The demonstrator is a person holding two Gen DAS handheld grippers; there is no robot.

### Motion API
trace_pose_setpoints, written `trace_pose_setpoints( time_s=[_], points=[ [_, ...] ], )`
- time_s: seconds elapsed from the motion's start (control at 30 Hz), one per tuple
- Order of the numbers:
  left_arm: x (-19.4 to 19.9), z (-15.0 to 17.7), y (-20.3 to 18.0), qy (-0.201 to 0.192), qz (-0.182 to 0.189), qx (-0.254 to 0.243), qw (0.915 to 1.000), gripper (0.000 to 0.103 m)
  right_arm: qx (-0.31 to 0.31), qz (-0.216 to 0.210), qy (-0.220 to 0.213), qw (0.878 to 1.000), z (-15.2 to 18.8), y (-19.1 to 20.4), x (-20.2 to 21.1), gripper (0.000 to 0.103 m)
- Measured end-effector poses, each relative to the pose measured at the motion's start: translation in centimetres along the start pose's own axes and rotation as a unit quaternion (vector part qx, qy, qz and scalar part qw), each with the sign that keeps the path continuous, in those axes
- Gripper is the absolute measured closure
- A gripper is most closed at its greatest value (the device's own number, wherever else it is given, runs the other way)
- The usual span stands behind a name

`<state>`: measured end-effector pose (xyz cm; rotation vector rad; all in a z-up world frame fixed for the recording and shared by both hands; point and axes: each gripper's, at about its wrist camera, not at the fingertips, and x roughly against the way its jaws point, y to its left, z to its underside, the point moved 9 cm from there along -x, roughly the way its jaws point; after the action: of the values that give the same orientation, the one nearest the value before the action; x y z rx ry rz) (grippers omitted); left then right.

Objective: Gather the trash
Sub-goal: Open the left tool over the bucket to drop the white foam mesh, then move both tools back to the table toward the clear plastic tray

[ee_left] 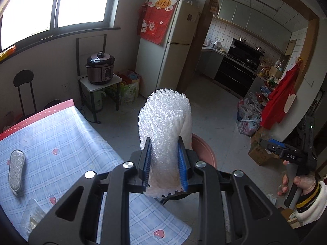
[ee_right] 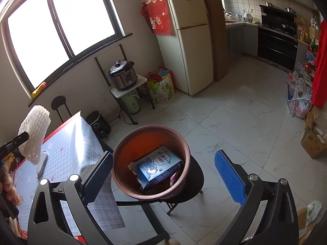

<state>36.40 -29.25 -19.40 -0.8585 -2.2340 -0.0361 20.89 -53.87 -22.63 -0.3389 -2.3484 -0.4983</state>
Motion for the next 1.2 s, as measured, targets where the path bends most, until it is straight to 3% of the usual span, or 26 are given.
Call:
trace_pose_setpoints(
  time_s=[0.23,0.3,0.33,0.37,0.47,0.53,0.73,0.93,1.07,1.2],
  points=[
    [-9.0,-1.5,-6.3,0.040,0.052,-0.035,0.9972,0.072,-0.036,0.039,0.000,0.999,1.4,-5.9,2.0,0.005],
    [-10.9,-2.2,-8.0,0.042,0.068,-0.046,0.9958,0.057,-0.045,0.048,0.000,0.998,1.6,-7.1,2.3,0.005],
    [-11.6,-2.6,-8.7,0.038,0.075,-0.050,0.9952,0.042,-0.049,0.051,0.001,0.997,1.8,-7.6,2.3,0.005],
    [-12.0,-3.0,-9.2,0.032,0.080,-0.051,0.9949,0.035,-0.052,0.054,0.001,0.997,1.9,-8.0,2.4,0.005],
    [-12.4,-3.8,-9.6,0.025,0.065,-0.055,0.9961,0.022,-0.059,0.055,0.002,0.997,2.0,-8.7,2.3,0.005],
    [-11.7,-3.9,-9.1,0.017,0.061,-0.051,0.9967,0.020,-0.059,0.050,0.001,0.997,1.9,-8.5,2.1,0.005],
    [-7.5,-3.2,-3.6,0.006,0.008,-0.027,0.9996,0.015,-0.042,0.014,0.005,0.999,1.3,-5.5,0.7,0.005],
    [0.2,-0.9,6.1,-0.013,-0.076,0.022,0.9968,0.015,-0.009,-0.045,0.020,0.999,0.8,0.9,-1.3,0.005],
    [7.1,2.1,13.3,-0.033,-0.144,0.078,0.9859,0.015,0.022,-0.090,0.037,0.995,1.3,6.5,-2.6,0.005],
    [14.7,6.0,19.8,-0.053,-0.213,0.132,0.9666,0.015,0.058,-0.133,0.056,0.988,1.9,13.2,-3.8,0.005]
  ],
)
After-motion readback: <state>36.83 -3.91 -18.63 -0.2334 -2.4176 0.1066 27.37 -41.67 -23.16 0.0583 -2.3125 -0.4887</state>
